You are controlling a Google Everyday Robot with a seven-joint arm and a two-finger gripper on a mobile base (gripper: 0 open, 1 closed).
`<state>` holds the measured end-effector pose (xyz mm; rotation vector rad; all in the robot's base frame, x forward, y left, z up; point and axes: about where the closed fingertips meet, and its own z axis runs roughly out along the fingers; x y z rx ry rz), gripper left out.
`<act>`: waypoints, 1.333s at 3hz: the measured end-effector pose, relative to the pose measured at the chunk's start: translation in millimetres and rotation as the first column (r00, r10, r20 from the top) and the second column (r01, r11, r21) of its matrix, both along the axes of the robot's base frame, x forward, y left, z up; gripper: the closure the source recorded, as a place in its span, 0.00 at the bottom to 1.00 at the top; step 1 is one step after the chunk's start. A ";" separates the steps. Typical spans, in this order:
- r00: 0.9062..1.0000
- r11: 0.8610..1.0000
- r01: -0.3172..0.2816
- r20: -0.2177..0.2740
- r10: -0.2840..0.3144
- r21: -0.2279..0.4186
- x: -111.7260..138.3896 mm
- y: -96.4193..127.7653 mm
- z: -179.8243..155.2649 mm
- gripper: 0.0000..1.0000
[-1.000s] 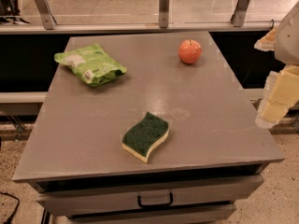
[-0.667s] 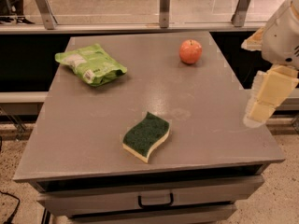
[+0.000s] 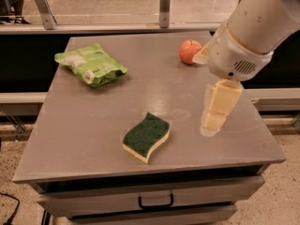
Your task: Move sponge near apple
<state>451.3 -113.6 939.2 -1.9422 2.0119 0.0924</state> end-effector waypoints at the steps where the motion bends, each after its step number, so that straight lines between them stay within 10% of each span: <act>1: 0.998 0.998 -0.061 -0.028 0.061 0.020 3.1 31.3 -29.0 0.00; 4: 0.983 0.988 -0.150 -0.103 0.153 0.037 -1.9 89.0 -102.5 0.00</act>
Offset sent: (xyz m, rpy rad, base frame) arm 0.0066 0.0860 -0.0887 0.0461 0.0759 0.1439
